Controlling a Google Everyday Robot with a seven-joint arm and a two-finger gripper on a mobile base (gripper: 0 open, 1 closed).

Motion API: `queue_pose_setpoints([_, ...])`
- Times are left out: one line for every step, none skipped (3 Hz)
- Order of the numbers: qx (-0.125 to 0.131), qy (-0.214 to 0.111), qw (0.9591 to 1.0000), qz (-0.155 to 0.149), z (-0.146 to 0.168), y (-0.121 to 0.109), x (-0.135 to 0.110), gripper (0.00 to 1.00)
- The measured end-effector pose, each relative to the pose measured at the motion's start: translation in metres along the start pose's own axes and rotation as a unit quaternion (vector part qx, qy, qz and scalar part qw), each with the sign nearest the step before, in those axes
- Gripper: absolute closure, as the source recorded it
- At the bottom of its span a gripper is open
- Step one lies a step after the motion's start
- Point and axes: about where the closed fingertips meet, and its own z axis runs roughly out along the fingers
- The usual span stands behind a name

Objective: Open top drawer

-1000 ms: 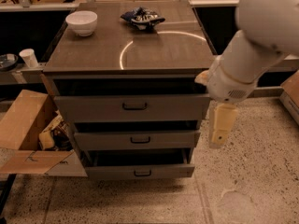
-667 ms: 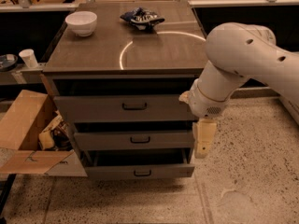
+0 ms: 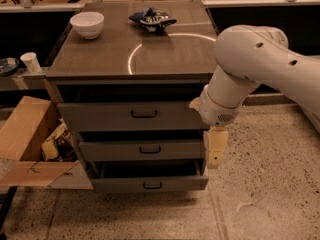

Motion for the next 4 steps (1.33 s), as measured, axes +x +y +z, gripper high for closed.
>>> queue_pose_setpoints([0.028, 0.01, 0.9995, -0.014, 0.012, -0.036, 0.005, 0.0])
queue_pose_setpoints([0.063, 0.015, 0.9977, -0.019, 0.022, -0.074, 0.012, 0.0])
queue_pose_setpoints([0.075, 0.02, 0.9969, -0.011, 0.039, -0.106, 0.022, 0.0])
queue_pose_setpoints([0.067, 0.017, 0.9976, 0.0, 0.062, -0.129, 0.031, 0.0])
